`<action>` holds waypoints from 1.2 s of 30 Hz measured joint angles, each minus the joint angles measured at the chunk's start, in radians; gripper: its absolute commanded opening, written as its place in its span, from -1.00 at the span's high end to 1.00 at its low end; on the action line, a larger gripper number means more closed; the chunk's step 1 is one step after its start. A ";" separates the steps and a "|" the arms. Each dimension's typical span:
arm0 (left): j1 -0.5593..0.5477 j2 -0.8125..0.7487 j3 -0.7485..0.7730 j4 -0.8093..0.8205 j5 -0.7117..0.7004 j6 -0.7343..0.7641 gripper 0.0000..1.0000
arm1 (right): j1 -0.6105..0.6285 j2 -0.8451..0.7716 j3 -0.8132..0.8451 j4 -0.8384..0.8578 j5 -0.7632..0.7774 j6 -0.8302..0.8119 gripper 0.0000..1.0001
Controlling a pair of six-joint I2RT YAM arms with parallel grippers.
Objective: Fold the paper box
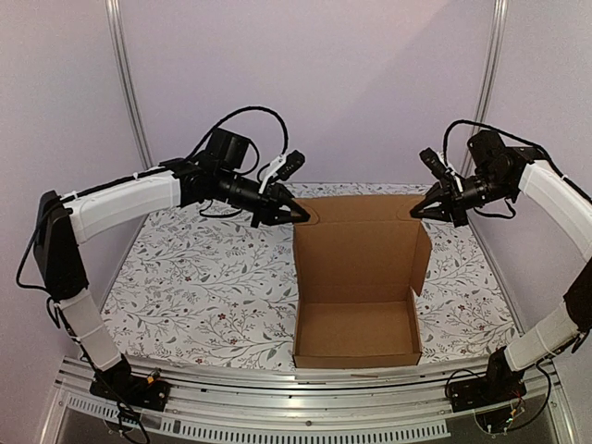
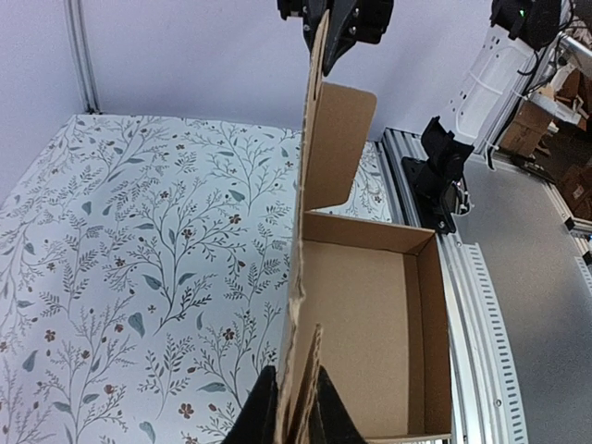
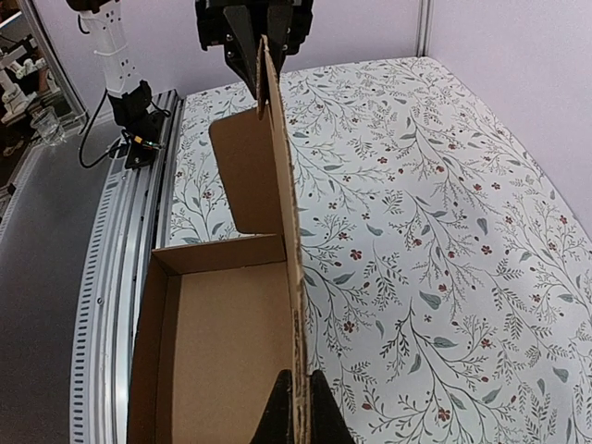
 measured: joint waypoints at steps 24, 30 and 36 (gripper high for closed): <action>-0.090 -0.235 -0.150 0.124 -0.359 -0.069 -0.30 | 0.047 0.055 0.345 -0.221 0.115 -0.053 -0.51; -0.198 -0.432 -0.316 0.227 -0.586 -0.169 -0.30 | 0.221 0.037 0.407 -0.267 0.328 0.016 -0.44; -0.235 -0.524 -0.532 0.302 -0.788 -0.290 -0.30 | 0.364 0.054 0.456 -0.270 0.546 0.073 -0.15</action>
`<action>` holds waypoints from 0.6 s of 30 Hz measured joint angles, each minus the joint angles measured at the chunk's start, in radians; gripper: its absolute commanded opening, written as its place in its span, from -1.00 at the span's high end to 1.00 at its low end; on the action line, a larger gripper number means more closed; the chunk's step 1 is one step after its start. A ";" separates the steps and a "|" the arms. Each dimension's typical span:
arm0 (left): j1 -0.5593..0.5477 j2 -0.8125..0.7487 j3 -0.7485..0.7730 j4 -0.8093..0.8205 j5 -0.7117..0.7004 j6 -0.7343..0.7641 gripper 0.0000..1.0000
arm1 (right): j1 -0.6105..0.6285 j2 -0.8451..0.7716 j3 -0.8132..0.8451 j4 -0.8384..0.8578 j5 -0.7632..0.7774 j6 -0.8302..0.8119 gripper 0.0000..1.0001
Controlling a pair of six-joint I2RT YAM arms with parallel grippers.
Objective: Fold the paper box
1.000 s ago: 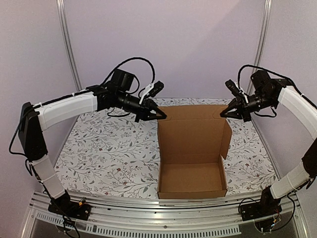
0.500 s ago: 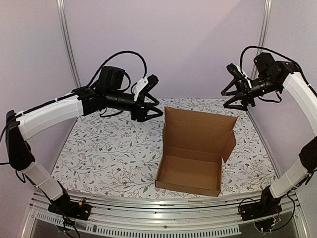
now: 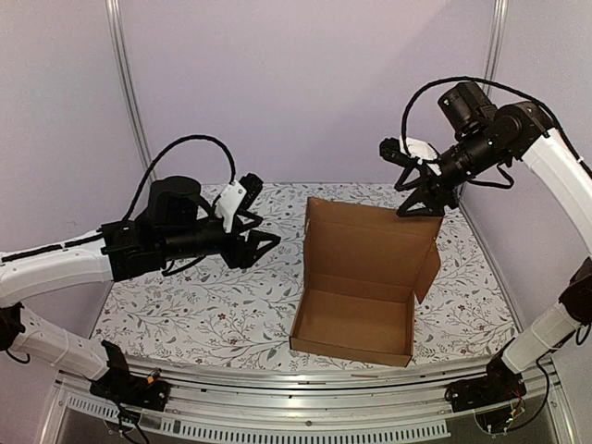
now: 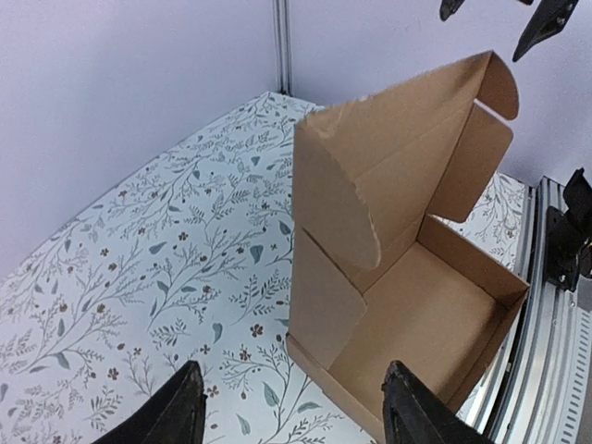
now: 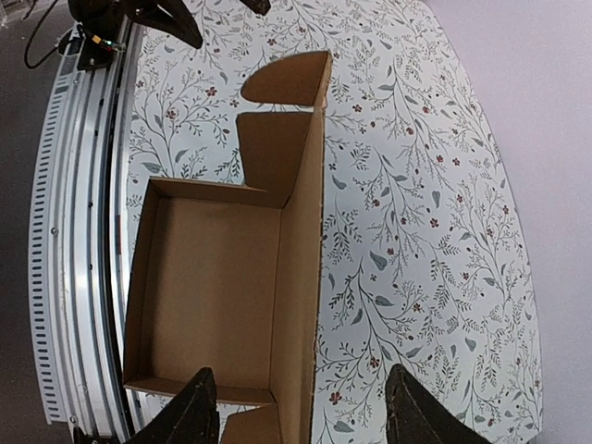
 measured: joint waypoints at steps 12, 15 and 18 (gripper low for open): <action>-0.060 -0.008 -0.164 0.116 -0.174 -0.126 -0.26 | 0.118 0.083 -0.005 -0.012 0.254 0.024 0.87; -0.060 0.014 -0.164 0.159 -0.193 -0.130 -0.26 | 0.143 0.083 -0.009 -0.013 0.303 0.011 0.92; -0.061 0.051 -0.164 0.195 -0.214 -0.128 -0.27 | 0.149 0.081 -0.011 -0.011 0.351 -0.017 0.94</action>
